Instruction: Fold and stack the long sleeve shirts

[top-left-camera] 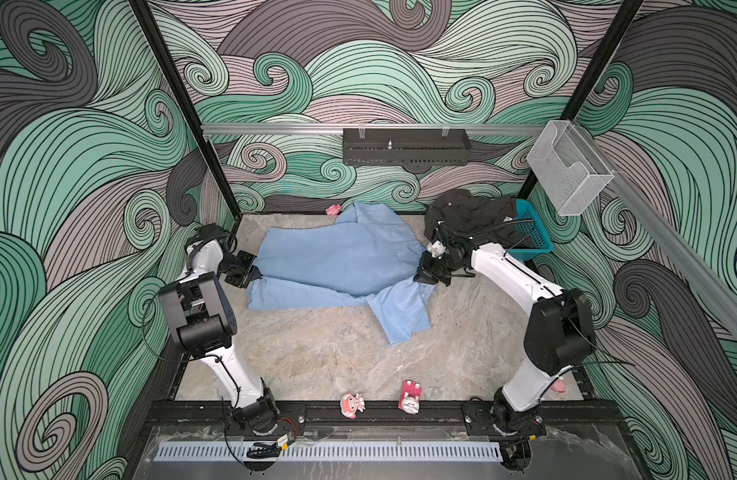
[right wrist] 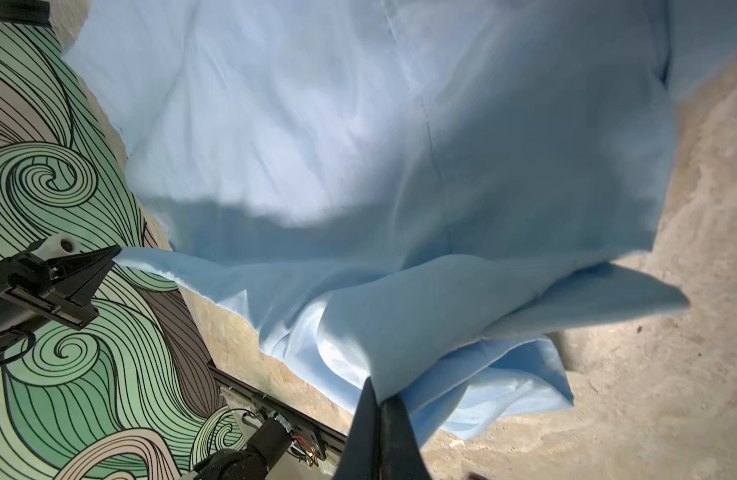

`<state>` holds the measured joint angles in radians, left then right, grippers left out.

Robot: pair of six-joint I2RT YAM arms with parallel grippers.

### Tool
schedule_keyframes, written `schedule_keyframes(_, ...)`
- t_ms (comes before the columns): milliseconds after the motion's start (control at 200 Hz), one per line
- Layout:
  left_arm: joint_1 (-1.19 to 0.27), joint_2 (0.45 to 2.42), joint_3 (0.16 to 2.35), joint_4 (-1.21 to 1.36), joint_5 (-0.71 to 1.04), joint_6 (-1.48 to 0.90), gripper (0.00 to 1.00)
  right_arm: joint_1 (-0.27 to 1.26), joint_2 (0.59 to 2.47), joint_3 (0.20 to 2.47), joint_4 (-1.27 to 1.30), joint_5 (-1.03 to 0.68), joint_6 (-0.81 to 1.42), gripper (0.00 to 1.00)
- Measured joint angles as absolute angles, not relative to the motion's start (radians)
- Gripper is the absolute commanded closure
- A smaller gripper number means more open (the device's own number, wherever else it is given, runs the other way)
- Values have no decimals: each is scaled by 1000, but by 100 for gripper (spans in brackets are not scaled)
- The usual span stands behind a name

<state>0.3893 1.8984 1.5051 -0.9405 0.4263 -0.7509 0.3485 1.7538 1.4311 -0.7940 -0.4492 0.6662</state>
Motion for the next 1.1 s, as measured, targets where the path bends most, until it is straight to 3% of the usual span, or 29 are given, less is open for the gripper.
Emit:
schedule_keyframes(280, 357, 2048, 1625, -966, 403, -752, 100, 332, 1922, 1557, -801, -449, 667, 100)
schedule_keyframes(610, 357, 2089, 1699, -1044, 316, -752, 100, 316, 2062, 1687, -815, -429, 670, 100)
schedule_keyframes(735, 356, 2105, 1717, -1067, 296, -751, 96, 316, 2106, 1729, -816, -424, 670, 100)
schedule_keyframes(806, 356, 2120, 1730, -1078, 290, -751, 88, 315, 2125, 1745, -821, -419, 670, 100)
schedule_keyframes(886, 357, 2131, 1737, -1084, 285, -751, 69, 315, 2138, 1757, -825, -415, 672, 86)
schedule_keyframes(966, 356, 2132, 1747, -1102, 276, -741, 56, 314, 2138, 1766, -830, -410, 660, 71)
schedule_keyframes(1036, 356, 2131, 1766, -1121, 270, -732, 52, 314, 2128, 1771, -826, -398, 635, 59)
schedule_keyframes(1101, 356, 2120, 1770, -1131, 260, -716, 49, 314, 2107, 1761, -826, -374, 608, 56)
